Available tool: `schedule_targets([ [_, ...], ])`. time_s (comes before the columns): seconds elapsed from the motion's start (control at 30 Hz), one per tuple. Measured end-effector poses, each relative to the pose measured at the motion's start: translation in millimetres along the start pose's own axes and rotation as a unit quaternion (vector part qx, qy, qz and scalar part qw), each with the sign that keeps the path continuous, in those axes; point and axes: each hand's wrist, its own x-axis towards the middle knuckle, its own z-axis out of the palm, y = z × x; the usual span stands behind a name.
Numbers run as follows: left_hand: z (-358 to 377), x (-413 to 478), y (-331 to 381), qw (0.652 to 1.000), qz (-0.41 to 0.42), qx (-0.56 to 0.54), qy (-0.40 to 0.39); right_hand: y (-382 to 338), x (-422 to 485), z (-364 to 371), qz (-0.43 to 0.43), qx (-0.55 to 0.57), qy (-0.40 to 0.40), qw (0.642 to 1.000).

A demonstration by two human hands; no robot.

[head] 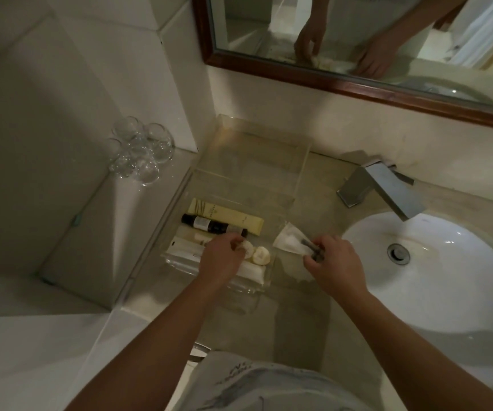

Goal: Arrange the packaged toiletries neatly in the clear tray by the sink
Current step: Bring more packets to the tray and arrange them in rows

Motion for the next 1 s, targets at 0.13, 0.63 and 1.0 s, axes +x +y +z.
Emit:
schedule_targets([
  [0.13,-13,1,-2,0.994,0.105,-0.001,-0.027,1,0,-2,0.0,0.005,0.001,1.0],
  [0.63,-14,7,-11,0.983,0.168,0.061,-0.038,5,1,-7,0.014,0.007,-0.003,1.0],
  [1.0,3,-3,-9,0.979,0.171,0.112,0.013,-11,3,-1,-0.024,0.019,-0.031,0.999],
])
